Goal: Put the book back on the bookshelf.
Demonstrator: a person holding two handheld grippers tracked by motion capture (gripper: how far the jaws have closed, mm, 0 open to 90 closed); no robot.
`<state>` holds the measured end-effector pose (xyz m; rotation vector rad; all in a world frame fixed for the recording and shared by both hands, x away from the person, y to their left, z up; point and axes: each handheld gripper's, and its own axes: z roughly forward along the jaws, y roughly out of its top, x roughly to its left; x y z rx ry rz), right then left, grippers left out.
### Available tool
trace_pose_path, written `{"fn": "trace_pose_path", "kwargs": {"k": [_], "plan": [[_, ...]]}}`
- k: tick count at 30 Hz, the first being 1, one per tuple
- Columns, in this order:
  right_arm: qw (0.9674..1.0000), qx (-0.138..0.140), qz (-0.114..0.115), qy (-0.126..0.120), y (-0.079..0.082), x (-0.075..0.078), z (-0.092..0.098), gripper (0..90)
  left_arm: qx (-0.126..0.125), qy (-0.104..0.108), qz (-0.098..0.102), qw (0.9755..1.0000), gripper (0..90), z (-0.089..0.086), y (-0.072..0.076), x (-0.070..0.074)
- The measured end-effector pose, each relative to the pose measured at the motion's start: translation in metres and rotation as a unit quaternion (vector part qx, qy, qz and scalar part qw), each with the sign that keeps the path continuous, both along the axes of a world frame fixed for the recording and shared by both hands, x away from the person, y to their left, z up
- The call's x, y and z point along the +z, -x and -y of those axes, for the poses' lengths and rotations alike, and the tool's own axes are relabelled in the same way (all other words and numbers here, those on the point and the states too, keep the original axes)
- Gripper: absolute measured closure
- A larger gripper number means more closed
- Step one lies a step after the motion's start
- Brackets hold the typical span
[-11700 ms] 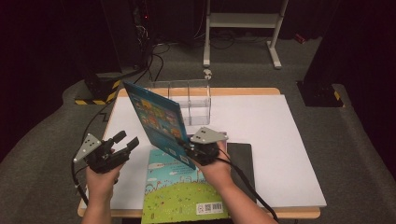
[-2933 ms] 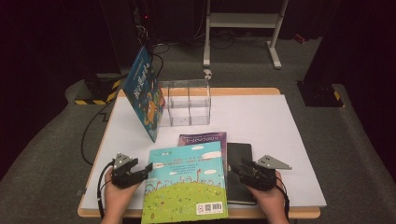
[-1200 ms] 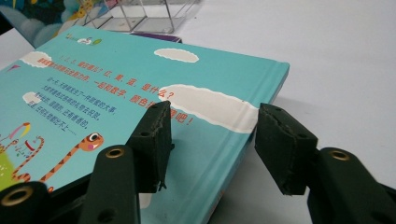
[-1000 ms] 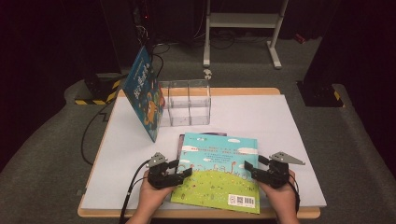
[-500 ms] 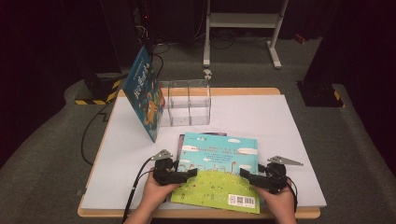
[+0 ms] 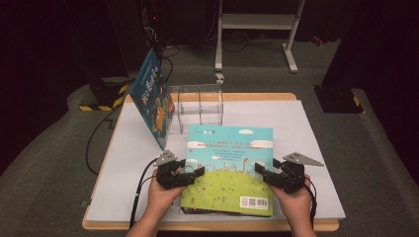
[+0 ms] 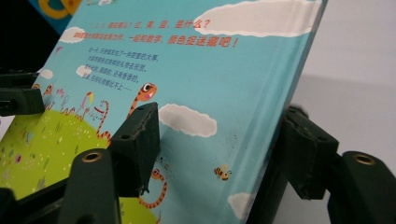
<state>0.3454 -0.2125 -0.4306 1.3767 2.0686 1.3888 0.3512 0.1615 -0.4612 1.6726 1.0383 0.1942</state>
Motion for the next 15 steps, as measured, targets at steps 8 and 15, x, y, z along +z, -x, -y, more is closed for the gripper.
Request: {"fn": "trace_pose_path", "kwargs": {"k": [8, 15], "plan": [[0.9976, -0.009, 0.069, 0.003, -0.005, 0.03, -0.008, 44.8, 0.033, -0.003, 0.06, 0.9976, 36.7, -0.006, -0.006, 0.026], [0.9926, -0.015, 0.121, 0.005, -0.005, 0.049, -0.014, 50.7, 0.049, -0.015, 0.1, 0.9936, 38.8, -0.008, -0.013, 0.042]]}}
